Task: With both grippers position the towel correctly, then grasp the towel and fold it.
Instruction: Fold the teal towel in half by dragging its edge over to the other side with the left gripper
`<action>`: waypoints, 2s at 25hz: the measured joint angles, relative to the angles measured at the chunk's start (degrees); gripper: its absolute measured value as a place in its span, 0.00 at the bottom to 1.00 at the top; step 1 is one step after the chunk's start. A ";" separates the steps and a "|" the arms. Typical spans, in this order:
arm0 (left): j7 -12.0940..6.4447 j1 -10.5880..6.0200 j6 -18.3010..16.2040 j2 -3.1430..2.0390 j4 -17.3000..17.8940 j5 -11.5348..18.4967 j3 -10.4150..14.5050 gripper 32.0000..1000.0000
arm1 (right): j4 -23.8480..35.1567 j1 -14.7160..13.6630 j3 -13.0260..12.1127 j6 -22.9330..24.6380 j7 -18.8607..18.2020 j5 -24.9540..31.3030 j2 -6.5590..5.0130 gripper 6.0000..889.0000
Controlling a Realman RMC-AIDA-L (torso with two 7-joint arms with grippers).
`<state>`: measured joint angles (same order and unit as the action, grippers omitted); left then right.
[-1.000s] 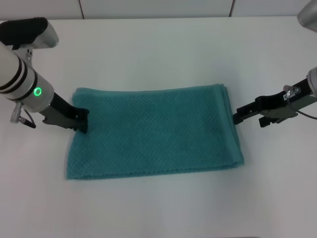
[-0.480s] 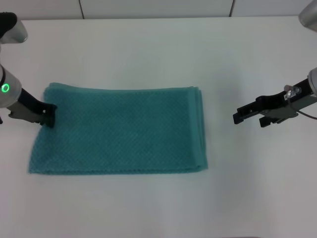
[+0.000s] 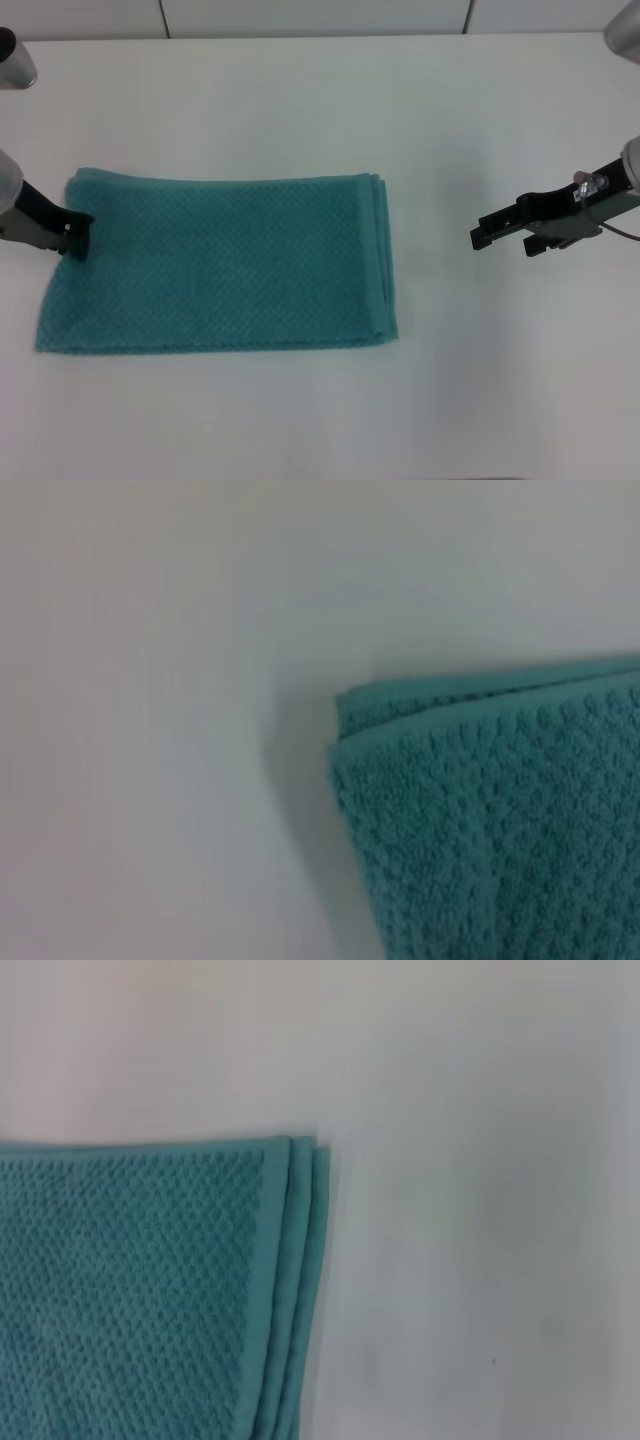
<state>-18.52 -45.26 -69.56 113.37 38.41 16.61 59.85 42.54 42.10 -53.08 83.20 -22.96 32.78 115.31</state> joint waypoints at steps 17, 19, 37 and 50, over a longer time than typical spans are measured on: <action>-0.15 1.10 -8.84 3.34 13.71 1.07 -0.63 0.06 | -1.57 0.28 1.05 -0.78 -0.82 0.00 -0.07 0.99; 0.01 1.20 -10.97 3.80 15.74 2.42 -0.51 0.06 | -1.71 0.33 1.37 -0.84 -0.89 0.00 -0.14 0.99; 4.64 -4.36 -11.88 4.34 14.85 21.07 11.76 0.06 | -2.29 0.60 1.58 -1.48 -0.95 0.00 -0.79 0.99; 4.95 -8.83 -3.09 4.48 5.67 31.49 22.60 0.06 | -3.30 0.63 1.58 -2.37 -1.50 0.00 -0.80 0.99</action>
<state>-13.58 -54.10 -72.65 117.85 44.09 48.10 82.46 39.24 42.73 -51.50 80.82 -24.46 32.78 114.51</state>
